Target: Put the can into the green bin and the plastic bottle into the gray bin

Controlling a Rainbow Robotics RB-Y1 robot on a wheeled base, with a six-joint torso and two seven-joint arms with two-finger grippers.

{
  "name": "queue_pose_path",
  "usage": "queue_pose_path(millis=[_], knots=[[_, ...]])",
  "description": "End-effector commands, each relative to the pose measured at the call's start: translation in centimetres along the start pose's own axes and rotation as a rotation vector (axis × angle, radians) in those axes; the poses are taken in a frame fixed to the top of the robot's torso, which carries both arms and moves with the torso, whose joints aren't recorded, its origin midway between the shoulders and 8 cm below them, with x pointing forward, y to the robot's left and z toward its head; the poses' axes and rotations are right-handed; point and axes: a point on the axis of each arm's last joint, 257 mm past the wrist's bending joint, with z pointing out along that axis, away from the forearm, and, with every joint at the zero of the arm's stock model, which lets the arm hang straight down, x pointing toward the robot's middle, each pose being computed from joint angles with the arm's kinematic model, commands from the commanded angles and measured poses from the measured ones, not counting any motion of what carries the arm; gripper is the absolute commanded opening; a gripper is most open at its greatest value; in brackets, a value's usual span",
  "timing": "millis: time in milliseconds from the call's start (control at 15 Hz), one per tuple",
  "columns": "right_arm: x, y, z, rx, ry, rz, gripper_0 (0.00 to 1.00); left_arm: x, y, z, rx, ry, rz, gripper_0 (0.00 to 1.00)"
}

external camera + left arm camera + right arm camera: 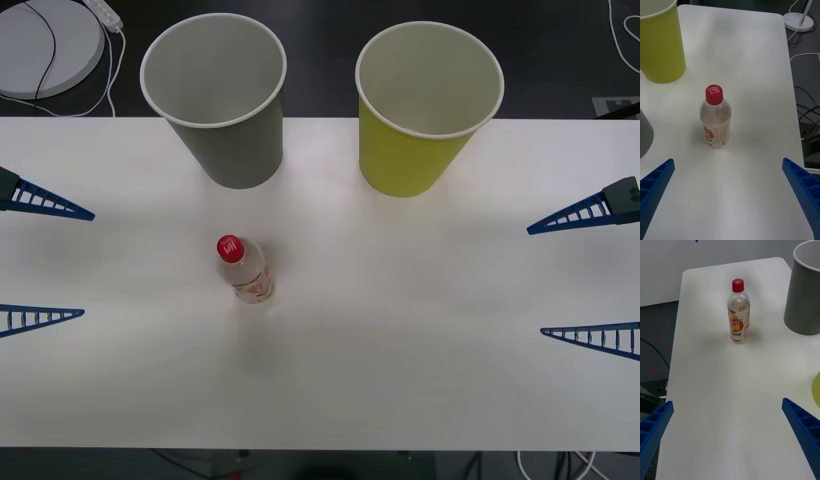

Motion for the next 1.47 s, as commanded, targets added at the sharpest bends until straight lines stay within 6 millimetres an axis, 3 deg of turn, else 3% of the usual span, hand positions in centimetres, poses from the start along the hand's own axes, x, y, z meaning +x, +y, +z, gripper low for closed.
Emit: queue_pose_path(millis=[67,200,267,667,1467], knots=[[0.0,0.0,0.0,0.0,0.0,0.0,1.0,0.0,0.0,0.0,0.0,0.0,0.0,1.0],[0.0,0.0,0.0,0.0,0.0,0.0,1.0,0.0,0.0,0.0,0.0,0.0,0.0,1.0],[0.0,0.0,0.0,0.0,0.0,0.0,1.0,1.0,-0.9,0.3,0.016,0.001,-0.035,1.0],[0.0,0.0,0.0,0.0,0.0,0.0,1.0,1.4,-0.4,-0.2,-0.007,-0.016,-0.057,1.0],[0.0,0.0,0.0,0.0,0.0,0.0,1.0,4.2,-1.6,3.5,-0.149,-0.128,-0.111,1.0]])
